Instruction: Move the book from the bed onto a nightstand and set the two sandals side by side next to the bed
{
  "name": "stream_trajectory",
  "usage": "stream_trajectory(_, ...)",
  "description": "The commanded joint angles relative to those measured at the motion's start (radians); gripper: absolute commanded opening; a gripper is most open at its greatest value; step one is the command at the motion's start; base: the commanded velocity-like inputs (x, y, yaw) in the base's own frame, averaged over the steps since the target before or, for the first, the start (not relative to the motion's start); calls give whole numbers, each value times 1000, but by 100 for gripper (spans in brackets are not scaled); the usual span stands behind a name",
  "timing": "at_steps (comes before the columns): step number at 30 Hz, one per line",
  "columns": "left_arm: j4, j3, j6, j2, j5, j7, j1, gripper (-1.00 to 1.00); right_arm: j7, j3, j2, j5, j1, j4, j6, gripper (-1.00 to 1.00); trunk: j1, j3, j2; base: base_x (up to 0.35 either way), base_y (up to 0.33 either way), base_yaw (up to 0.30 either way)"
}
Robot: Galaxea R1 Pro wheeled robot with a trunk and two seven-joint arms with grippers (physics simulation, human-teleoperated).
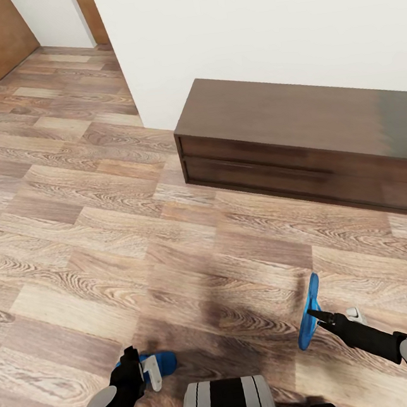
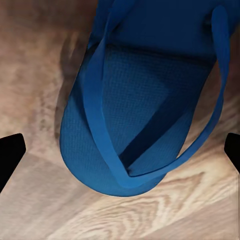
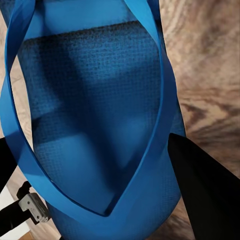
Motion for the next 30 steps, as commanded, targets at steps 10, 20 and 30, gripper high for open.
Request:
stream_trajectory(10,-2,-1,2,0,-8,-8,0,100,1,-1,0,-4,0,0,7,-100,0,-1,0,-5,0,0)
stream_trajectory(20,-2,-1,2,0,-8,-8,0,100,1,-1,0,-4,0,0,7,-100,2,-16,-1,0,0,0)
stream_trajectory(30,-2,-1,2,0,-8,-9,0,100,1,-1,0,-4,0,0,7,-100,3,-32,-2,0,0,0)
